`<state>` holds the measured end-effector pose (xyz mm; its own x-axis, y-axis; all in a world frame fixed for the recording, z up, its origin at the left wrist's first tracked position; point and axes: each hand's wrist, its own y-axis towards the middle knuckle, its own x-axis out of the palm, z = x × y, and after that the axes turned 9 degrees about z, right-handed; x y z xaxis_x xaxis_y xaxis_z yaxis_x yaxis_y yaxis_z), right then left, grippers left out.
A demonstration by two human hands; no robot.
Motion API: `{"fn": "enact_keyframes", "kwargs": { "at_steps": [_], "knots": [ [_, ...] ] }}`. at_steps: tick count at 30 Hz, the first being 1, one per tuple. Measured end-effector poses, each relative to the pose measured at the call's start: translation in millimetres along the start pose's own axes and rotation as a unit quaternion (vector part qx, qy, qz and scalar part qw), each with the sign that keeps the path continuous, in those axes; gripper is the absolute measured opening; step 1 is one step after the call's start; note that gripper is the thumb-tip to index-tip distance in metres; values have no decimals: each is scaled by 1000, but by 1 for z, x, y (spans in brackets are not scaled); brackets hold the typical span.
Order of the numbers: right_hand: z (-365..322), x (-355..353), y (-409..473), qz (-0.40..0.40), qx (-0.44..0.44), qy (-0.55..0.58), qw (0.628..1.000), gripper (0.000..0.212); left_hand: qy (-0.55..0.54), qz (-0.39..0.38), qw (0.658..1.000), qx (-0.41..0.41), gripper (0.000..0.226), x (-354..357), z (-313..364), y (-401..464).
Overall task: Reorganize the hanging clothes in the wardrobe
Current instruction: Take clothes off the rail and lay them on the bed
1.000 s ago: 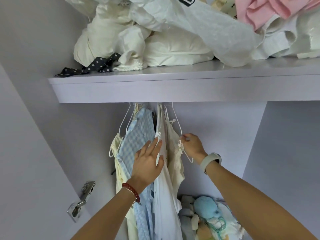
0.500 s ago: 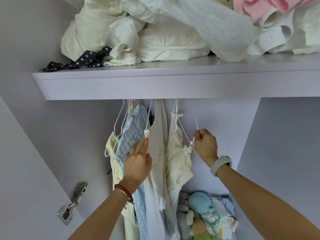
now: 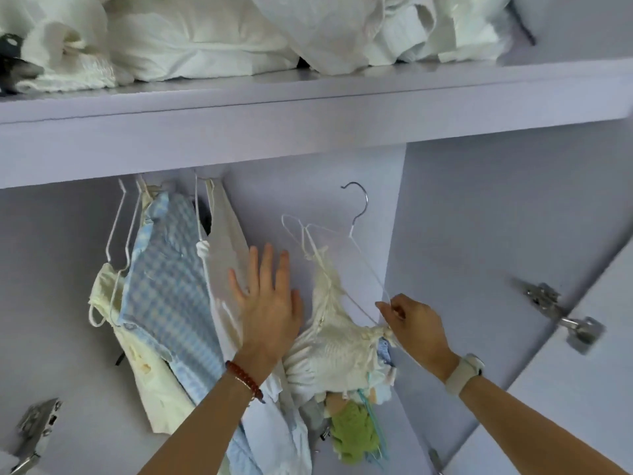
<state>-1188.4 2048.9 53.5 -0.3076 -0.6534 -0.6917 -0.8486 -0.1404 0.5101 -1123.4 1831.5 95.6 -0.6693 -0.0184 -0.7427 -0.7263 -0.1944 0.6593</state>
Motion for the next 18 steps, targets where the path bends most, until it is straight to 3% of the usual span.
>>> {"fn": "enact_keyframes", "kwargs": {
  "at_steps": [3,8,10,14,18],
  "knots": [
    [27,-33,-39,63,-33,-33,997,44,-75,-37,995,54,54,13,30,6],
    [53,-105,-103,147,-118,-145,971,56,-144,-112,969,165,55,30,83,13],
    [57,-135,-129,169,-100,-211,958,55,-230,-99,942,226,42,30,105,10],
    [59,-195,-192,242,-16,-311,919,51,-402,-37,852,332,36,5,154,-10],
    [48,-244,-265,324,111,-385,857,51,-473,-15,803,363,28,-33,208,-58]
  ]
}}
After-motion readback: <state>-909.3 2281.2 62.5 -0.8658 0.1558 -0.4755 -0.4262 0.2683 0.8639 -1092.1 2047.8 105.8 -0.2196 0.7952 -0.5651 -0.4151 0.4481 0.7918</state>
